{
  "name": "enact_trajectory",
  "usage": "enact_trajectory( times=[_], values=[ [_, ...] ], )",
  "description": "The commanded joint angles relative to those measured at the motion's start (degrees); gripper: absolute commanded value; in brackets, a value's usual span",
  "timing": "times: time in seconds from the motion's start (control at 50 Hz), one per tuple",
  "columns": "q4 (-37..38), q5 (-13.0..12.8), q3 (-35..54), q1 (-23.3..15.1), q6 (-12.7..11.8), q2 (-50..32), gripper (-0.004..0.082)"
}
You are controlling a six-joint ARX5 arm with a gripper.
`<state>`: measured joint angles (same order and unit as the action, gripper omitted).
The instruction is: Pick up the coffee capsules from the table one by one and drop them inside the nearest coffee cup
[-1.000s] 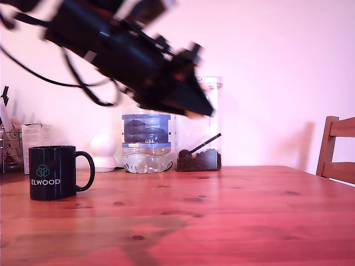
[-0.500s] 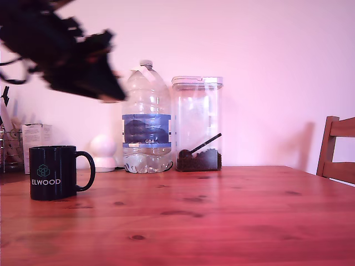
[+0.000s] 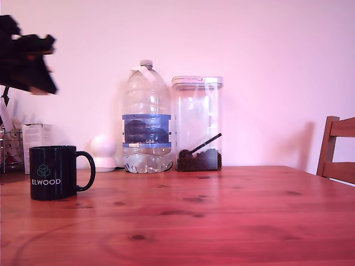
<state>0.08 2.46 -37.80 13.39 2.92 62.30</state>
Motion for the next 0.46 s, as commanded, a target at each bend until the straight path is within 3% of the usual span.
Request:
enact_trajectory(
  times=[0.0,0.24,0.44],
  values=[
    [-0.11,-0.04,1.05,-1.51,-0.59,-0.55,0.0125],
    [-0.48,-0.02,1.05,-5.4,-0.59,-0.55,0.0125],
    [-0.37,0.02,1.05,-5.77,-1.07,-0.55,0.0125]
  ],
)
